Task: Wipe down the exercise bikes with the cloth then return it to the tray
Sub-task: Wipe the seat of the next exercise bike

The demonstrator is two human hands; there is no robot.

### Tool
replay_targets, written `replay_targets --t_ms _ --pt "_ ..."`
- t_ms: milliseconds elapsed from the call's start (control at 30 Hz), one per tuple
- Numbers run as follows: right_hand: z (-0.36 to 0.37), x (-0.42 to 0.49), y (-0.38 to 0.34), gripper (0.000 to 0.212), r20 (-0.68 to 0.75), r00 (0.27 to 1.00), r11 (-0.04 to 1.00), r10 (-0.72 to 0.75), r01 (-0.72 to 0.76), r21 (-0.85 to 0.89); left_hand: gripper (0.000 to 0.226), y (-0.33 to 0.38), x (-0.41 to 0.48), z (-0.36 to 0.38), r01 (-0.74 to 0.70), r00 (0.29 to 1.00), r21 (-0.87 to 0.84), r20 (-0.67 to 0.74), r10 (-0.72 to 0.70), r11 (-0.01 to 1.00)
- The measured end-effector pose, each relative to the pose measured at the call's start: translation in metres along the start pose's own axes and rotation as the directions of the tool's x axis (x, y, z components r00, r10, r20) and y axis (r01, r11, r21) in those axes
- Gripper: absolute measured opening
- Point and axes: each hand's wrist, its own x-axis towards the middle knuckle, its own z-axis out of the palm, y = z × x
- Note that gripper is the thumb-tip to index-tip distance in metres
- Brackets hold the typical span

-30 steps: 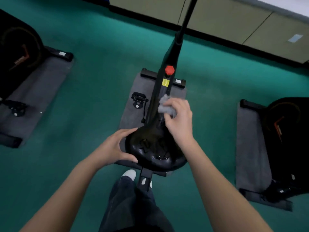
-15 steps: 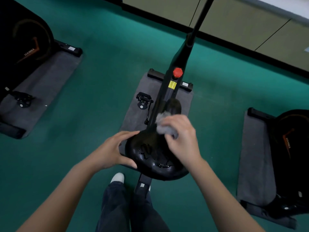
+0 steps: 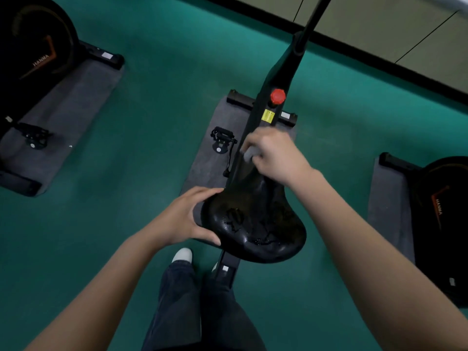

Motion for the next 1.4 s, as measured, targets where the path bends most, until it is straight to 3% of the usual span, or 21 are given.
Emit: replay_targets --t_ms 100,233,333,400,500,567,700,833,900,1100,1200,1267,1333,1400 --pt "0.018 -0.017 -0.023 0.025 0.139 0.985 0.994 -0.100 0.105 -0.030 0.098 -0.001 -0.001 0.001 -0.010 1.000 -0.002 -0.009 0.010 1.000" --pt "0.025 -0.048 -0.045 0.025 -0.065 0.997 0.983 -0.045 0.056 0.176 0.098 0.000 -0.004 0.002 -0.012 0.999 -0.033 -0.042 0.011 0.999" --pt "0.025 -0.069 -0.053 0.027 -0.146 0.988 0.858 0.054 0.029 0.512 0.098 -0.001 -0.006 0.003 -0.009 0.997 -0.042 -0.075 0.006 0.999" --pt "0.020 -0.076 -0.045 0.029 -0.233 0.954 0.781 0.189 -0.002 0.625 0.099 -0.001 -0.005 0.002 -0.011 0.998 -0.035 -0.069 0.009 0.999" --pt "0.016 -0.084 -0.019 0.030 -0.394 0.795 0.765 0.461 -0.131 0.630 0.098 0.000 -0.003 0.000 -0.012 0.998 -0.038 -0.055 0.010 0.999" --pt "0.021 -0.099 -0.018 0.032 -0.384 0.774 0.759 0.504 -0.184 0.625 0.097 0.000 -0.004 0.000 -0.017 0.999 -0.029 -0.052 0.015 0.999" --pt "0.033 -0.133 -0.025 0.035 -0.283 0.841 0.704 0.461 -0.153 0.694 0.097 -0.001 -0.004 0.001 -0.017 0.998 -0.021 -0.063 0.015 1.000" --pt "0.020 -0.107 0.008 0.029 -0.395 0.681 0.662 0.616 -0.176 0.729 0.098 -0.003 -0.003 0.001 -0.025 0.998 -0.021 -0.065 0.024 0.999" --pt "0.019 -0.085 0.021 0.025 -0.412 0.643 0.663 0.646 -0.206 0.720 0.098 -0.004 -0.003 0.002 -0.030 0.997 -0.020 -0.074 0.029 0.999" --pt "0.056 -0.125 0.002 0.030 -0.324 0.700 0.652 0.637 -0.264 0.711 0.099 -0.006 -0.004 0.003 -0.036 0.996 -0.020 -0.076 0.035 0.999" --pt "0.055 -0.136 0.012 0.034 -0.245 0.695 0.533 0.675 -0.231 0.814 0.099 -0.006 -0.003 0.003 -0.039 0.996 -0.014 -0.079 0.038 0.999" --pt "0.044 -0.116 0.027 0.028 -0.227 0.641 0.450 0.733 -0.207 0.869 0.099 -0.006 -0.002 0.003 -0.035 0.996 -0.009 -0.077 0.034 0.999" --pt "0.033 -0.085 0.041 0.020 -0.267 0.593 0.424 0.760 -0.141 0.895 0.099 -0.006 -0.002 0.003 -0.036 0.996 -0.004 -0.079 0.036 0.999" --pt "0.028 -0.051 0.051 0.017 -0.265 0.592 0.396 0.761 -0.100 0.913 0.098 -0.006 -0.003 0.004 -0.029 0.996 -0.012 -0.086 0.028 1.000"
